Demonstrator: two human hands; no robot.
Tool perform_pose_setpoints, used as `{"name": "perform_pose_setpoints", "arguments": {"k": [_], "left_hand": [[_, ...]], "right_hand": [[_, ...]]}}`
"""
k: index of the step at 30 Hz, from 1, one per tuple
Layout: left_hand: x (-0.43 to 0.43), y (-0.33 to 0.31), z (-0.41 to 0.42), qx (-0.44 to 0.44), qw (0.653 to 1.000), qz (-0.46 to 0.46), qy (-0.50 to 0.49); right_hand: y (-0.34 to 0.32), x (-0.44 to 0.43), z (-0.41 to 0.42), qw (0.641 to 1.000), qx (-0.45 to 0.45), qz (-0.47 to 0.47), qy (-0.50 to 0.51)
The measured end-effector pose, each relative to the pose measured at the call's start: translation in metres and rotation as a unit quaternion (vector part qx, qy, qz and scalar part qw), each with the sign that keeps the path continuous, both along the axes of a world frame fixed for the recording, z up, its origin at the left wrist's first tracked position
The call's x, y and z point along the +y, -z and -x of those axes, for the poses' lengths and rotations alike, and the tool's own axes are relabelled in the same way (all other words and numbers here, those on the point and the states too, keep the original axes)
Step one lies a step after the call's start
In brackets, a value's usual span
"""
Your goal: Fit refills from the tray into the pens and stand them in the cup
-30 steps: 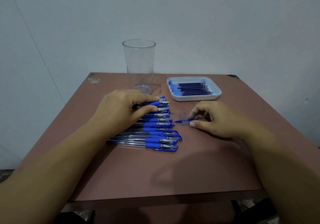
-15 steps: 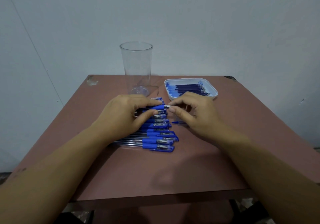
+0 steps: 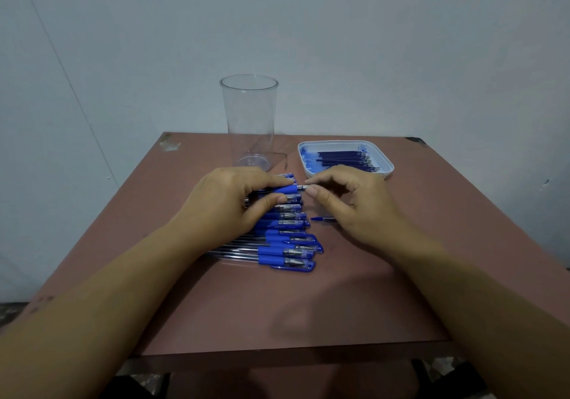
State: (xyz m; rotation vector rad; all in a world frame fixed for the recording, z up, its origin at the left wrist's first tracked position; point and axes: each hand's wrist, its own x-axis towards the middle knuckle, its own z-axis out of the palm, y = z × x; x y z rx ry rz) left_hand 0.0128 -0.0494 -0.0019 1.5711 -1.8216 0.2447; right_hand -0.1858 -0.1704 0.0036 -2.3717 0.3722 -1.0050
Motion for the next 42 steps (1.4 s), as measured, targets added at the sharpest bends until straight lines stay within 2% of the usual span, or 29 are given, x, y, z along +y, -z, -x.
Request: {"name": "perform_pose_setpoints", "arguments": {"k": [4,13,18,23,29,34,38,42], "left_hand": [[0.0004,0.0002,-0.0005,-0.002,1.000,-0.001,-0.006],[0.0004,0.0001,0.0005,0.005,1.000,-0.013,0.000],[0.0008,-0.0002,0.0006,0.011,1.000,-0.009,0.001],[0.0011,0.0003,0.0020,0.001,1.000,-0.001,-0.002],[0.0002,-0.0001,0.0005,0.006,1.000,-0.016,-0.001],[0.0004,0.0000,0.0011,0.006,1.000,-0.015,-0.006],[0.0010,-0.0008,0.0013,0.009,1.000,-0.010,-0.010],[0.0012,-0.0005,0.0015,0.005,1.000,-0.009,-0.010]], "right_hand": [[0.0019,-0.0020,-0.0018,0.998,0.005,0.061,0.008],[0.0032,-0.0038,-0.0020,0.992,0.014,0.127,0.020],[0.0015,0.0001,-0.0005,0.996,0.012,0.091,0.015],[0.0045,-0.0041,-0.0035,0.993,0.021,0.114,0.025],[0.0033,-0.0012,-0.0027,0.997,0.011,0.078,0.017],[0.0059,-0.0047,-0.0036,0.994,0.024,0.101,0.020],[0.0038,-0.0024,-0.0024,0.997,0.019,0.072,0.018],[0.0048,-0.0040,-0.0039,0.996,0.028,0.088,0.020]]}}
